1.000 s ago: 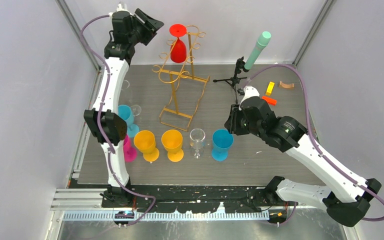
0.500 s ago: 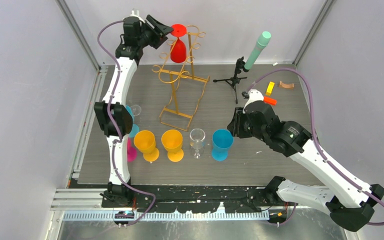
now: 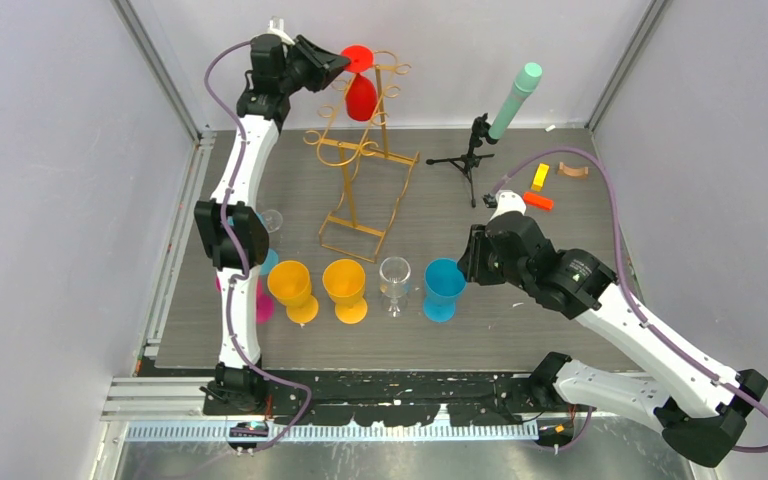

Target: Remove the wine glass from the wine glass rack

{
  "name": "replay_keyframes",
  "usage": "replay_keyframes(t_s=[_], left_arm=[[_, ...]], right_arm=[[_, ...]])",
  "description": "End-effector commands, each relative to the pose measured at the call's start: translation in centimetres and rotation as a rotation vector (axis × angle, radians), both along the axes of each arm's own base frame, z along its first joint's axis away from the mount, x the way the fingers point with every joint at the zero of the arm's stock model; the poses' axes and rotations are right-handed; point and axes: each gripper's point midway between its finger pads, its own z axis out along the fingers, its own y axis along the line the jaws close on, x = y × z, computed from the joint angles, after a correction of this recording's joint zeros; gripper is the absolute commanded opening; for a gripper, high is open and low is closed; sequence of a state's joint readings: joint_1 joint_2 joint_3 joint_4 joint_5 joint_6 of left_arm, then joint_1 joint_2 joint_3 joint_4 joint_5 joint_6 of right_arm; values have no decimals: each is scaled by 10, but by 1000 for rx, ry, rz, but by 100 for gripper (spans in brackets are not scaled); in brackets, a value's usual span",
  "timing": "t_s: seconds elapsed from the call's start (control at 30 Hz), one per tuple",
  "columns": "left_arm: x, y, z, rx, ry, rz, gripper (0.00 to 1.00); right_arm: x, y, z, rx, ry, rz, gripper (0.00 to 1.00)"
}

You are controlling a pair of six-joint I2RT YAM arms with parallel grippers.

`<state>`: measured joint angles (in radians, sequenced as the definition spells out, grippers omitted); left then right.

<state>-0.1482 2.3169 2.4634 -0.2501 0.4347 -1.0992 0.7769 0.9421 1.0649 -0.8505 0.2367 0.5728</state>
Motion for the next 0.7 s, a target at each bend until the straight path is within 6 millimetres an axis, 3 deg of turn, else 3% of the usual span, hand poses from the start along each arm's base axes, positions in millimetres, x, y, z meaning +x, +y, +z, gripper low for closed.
replay_keyframes(t_s=[0.0, 0.13, 0.2, 0.4, 0.67], left_arm=[[-6, -1, 37, -20, -104, -13, 19], [-11, 3, 51, -26, -134, -5, 3], [-13, 5, 64, -54, -166, -11, 0], [-14, 17, 83, -111, -195, 11, 0], [-17, 23, 88, -112, -201, 33, 2]], right_arm=[[7, 3, 12, 45, -52, -26, 34], [7, 5, 9, 48, -47, -24, 34], [7, 5, 9, 49, -45, -24, 34], [7, 8, 16, 91, -69, -17, 33], [7, 6, 16, 91, -77, -22, 33]])
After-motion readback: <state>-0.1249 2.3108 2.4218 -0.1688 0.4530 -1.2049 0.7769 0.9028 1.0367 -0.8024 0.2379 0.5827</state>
